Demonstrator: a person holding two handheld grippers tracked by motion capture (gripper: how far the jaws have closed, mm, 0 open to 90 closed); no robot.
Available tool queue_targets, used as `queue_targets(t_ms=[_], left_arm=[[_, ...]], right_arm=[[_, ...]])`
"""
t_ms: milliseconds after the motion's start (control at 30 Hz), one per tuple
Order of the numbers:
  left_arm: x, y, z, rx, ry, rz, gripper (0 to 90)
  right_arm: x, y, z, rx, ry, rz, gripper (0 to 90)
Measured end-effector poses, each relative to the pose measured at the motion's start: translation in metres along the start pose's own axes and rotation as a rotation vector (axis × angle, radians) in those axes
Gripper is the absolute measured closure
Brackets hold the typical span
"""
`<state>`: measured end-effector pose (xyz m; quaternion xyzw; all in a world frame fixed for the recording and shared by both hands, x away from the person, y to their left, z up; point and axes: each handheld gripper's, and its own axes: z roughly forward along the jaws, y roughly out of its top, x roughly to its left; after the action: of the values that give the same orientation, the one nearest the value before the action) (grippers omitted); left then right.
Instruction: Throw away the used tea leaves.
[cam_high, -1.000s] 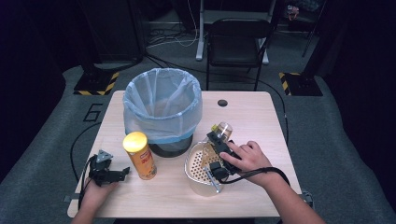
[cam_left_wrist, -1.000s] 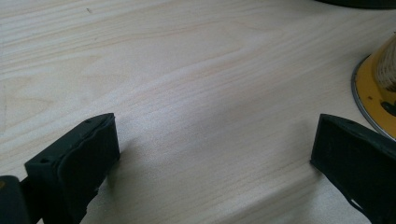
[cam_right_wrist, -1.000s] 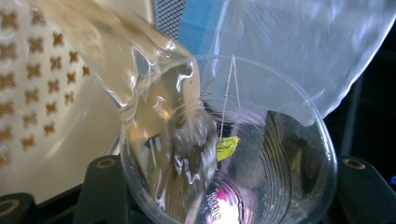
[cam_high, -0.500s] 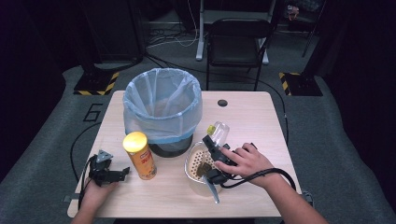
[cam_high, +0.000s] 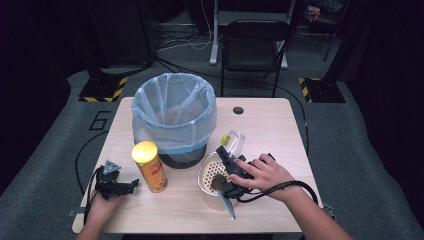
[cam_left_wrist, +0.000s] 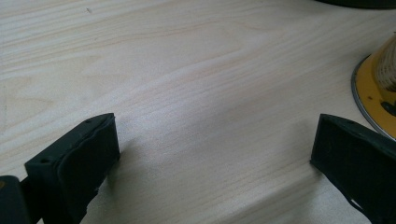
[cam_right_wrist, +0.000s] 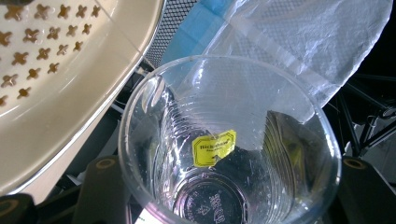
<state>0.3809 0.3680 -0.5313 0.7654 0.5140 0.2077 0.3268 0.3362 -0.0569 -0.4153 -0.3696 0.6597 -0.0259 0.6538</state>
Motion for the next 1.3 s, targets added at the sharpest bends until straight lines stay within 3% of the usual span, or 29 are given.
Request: queue_targets(t_ms=[1300], left_arm=[[-0.0006, -0.0006, 0.0011, -0.015, 0.007, -0.004, 0.8]], right_arm=[[-0.0075, -0.0009, -0.0045, -0.014, -0.022, 0.012, 39.2]])
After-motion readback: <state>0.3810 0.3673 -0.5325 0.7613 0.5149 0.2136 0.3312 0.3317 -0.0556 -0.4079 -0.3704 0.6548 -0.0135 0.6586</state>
